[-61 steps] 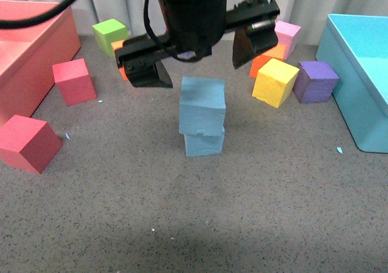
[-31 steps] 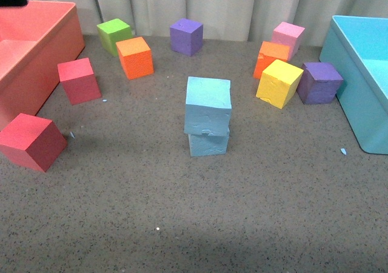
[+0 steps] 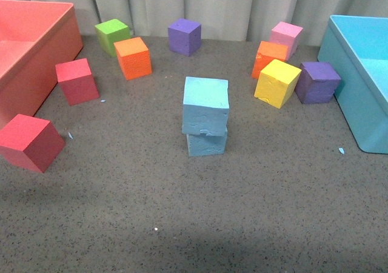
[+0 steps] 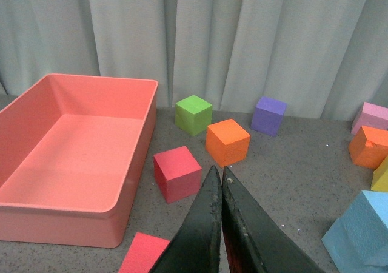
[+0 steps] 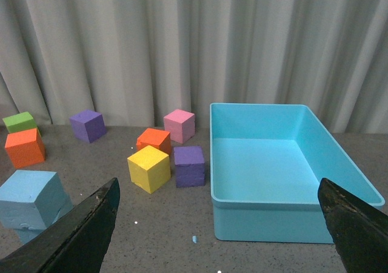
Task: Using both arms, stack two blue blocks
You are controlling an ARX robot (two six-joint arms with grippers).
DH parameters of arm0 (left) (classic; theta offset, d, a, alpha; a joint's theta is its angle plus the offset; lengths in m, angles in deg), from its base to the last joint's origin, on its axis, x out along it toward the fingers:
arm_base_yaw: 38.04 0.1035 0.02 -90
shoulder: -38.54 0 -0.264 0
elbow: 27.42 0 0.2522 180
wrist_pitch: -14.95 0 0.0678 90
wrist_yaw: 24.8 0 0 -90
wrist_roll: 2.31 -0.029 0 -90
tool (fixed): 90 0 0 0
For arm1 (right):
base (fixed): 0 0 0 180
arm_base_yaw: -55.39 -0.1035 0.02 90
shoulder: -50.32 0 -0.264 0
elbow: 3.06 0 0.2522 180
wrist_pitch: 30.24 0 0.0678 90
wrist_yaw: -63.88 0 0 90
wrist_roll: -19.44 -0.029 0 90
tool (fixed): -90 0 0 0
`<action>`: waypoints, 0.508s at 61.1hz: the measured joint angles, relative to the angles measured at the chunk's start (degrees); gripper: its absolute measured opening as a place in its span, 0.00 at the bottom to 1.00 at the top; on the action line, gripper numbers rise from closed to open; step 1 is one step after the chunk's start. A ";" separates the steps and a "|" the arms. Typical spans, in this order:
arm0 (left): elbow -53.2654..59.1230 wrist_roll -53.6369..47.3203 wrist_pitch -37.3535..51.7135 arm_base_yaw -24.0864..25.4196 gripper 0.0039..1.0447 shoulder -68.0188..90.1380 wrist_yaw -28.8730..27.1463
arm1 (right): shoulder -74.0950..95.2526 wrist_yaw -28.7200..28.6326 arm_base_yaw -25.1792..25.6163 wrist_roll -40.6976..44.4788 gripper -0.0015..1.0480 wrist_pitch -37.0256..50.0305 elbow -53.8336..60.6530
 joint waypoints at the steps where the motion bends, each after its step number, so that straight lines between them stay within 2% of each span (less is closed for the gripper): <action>1: 0.35 -0.04 -0.59 0.24 0.03 -0.90 0.33 | 0.00 0.00 0.00 0.00 0.91 0.00 0.00; 15: 3.78 -0.09 -9.14 2.99 0.03 -12.83 2.86 | 0.00 0.00 0.00 0.00 0.91 0.00 0.00; 20: 4.57 -0.13 -12.37 6.32 0.03 -16.72 7.15 | 0.00 0.00 0.00 0.00 0.91 0.00 0.00; 31: 5.35 -0.13 -20.02 7.87 0.03 -25.79 7.87 | 0.00 0.02 0.00 0.00 0.91 0.00 0.00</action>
